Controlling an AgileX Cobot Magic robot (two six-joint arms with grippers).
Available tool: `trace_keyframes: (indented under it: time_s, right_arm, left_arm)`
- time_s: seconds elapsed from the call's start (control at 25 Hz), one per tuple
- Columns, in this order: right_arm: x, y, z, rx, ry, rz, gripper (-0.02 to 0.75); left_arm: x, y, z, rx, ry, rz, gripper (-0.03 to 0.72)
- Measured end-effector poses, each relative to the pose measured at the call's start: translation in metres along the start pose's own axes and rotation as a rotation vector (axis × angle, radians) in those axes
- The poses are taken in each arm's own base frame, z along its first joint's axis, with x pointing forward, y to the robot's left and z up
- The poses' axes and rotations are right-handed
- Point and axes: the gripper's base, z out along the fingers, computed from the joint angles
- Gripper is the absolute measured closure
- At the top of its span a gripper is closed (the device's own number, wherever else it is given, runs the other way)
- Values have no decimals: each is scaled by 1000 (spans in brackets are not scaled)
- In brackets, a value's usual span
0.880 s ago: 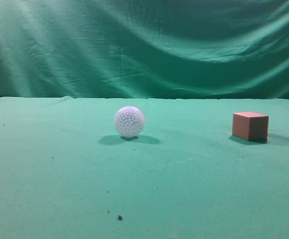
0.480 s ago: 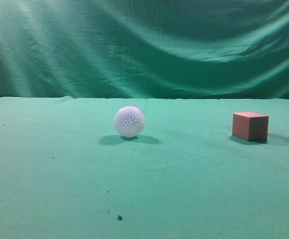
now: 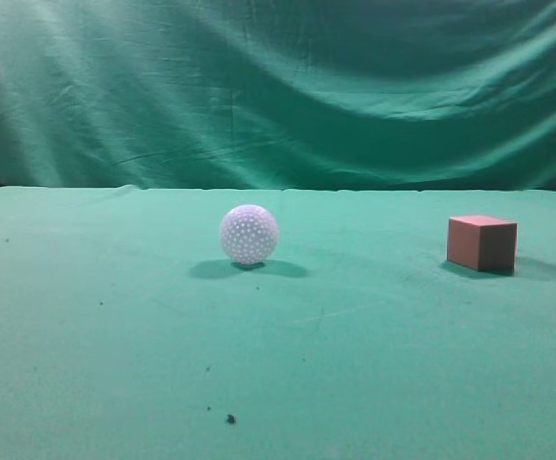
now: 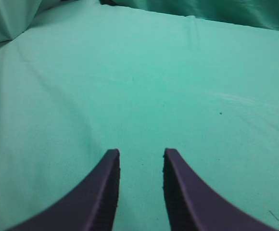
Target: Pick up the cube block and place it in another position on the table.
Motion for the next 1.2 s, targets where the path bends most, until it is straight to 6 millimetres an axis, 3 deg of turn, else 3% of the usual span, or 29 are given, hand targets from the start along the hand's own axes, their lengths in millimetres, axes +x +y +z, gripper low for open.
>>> trace_keyframes:
  time_s: [0.04, 0.2, 0.36, 0.48, 0.64, 0.96, 1.2]
  right_arm:
    - [-13, 1, -1, -17, -142, 13, 738]
    - [-39, 4, -9, -49, -446, 42, 738]
    - [-68, 3, -22, -53, -514, 63, 738]
    - [-106, 2, -36, -46, -430, 108, 738]
    - [-131, 1, -36, -34, -133, 202, 738]
    - [-122, 2, -8, 4, 223, 237, 738]
    - [-134, 21, 10, -217, 428, -9, 738]
  left_arm:
    - [0, 0, 0, 0, 0, 0, 426]
    - [0, 0, 0, 0, 0, 0, 426]
    - [0, 0, 0, 0, 0, 0, 426]
    - [0, 0, 0, 0, 0, 0, 426]
    - [0, 0, 0, 0, 0, 0, 426]
    - [0, 0, 0, 0, 0, 0, 426]
    - [0, 0, 0, 0, 0, 0, 426]
